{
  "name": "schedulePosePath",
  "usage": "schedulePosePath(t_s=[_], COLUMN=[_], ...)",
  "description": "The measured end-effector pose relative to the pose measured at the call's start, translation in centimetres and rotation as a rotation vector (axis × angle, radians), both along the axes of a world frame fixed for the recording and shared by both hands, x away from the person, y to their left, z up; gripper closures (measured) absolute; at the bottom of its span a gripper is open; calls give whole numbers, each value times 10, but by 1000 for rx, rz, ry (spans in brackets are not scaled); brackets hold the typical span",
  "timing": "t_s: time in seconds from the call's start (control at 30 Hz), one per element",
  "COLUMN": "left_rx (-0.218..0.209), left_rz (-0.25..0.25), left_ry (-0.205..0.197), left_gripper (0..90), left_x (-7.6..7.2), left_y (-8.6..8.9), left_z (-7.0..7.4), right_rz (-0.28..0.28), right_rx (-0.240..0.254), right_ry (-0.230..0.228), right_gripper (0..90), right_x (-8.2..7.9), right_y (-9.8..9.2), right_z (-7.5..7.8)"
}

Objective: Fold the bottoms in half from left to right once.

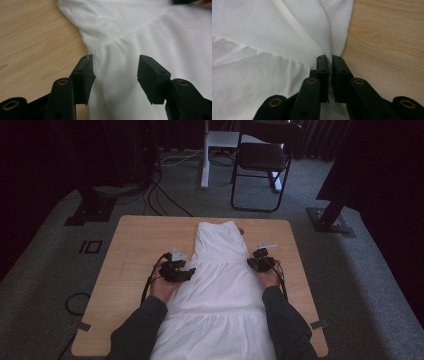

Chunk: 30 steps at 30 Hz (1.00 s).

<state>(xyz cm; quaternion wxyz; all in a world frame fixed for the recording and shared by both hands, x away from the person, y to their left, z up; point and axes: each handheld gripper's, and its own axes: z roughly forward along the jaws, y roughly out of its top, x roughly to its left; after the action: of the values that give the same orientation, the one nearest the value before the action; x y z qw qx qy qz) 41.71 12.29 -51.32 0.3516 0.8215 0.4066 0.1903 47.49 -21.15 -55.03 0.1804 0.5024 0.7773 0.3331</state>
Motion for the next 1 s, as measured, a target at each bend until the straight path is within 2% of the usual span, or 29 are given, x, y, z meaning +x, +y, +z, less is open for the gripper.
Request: schedulePosePath(t_s=[0.07, 0.13, 0.17, 0.23, 0.27, 0.33, 0.4, 0.57, 0.67, 0.73, 0.8, 0.83, 0.87, 0.93, 1.0], left_rx=[48, 86, 86, 78, 91, 86, 51, -8, -12, 9, 28, 28, 23, 10, 9], left_rz=[14, 6, -2, -9, -13, -24, -15, -31, -58, -67, -70, -70, -67, -61, -60], left_ry=[31, 60, 56, 45, 43, 32, 37, 24, 22, 7, -4, -4, -6, -10, -17], left_gripper=[533, 691, 751, 809, 827, 841, 841, 841, 841, 838, 832, 828, 828, 824, 821], left_x=[12, 13, 10, 2, -5, -19, -33, -83, -110, -119, -119, -119, -118, -117, -117], left_y=[-6, -8, -7, -3, 0, 6, 12, 25, 28, 26, 23, 23, 22, 22, 21], left_z=[-14, -28, -30, -31, -31, -33, -35, -41, -43, -43, -43, -43, -43, -44, -45], right_rz=[1, 3, 5, 12, 20, 33, 51, 132, 169, 192, 199, 199, 191, 146, 126], right_rx=[4, 2, 2, 0, -4, -12, -25, -31, -30, -41, -55, -55, -46, 42, 90], right_ry=[1, 3, 5, 4, 0, -1, 1, -2, 2, 21, 39, 39, 0, -53, -98], right_gripper=[843, 848, 848, 849, 849, 850, 850, 847, 848, 822, 711, 711, 605, 571, 603], right_x=[0, -1, -3, -7, -11, -22, -37, -90, -121, -135, -139, -139, -138, -127, -112], right_y=[0, 0, 0, 0, 0, -1, -1, -4, -7, -9, -11, -11, -14, -20, -18], right_z=[0, 0, 0, 0, 0, 0, 0, -2, -3, -2, 0, 0, 7, 23, 39])
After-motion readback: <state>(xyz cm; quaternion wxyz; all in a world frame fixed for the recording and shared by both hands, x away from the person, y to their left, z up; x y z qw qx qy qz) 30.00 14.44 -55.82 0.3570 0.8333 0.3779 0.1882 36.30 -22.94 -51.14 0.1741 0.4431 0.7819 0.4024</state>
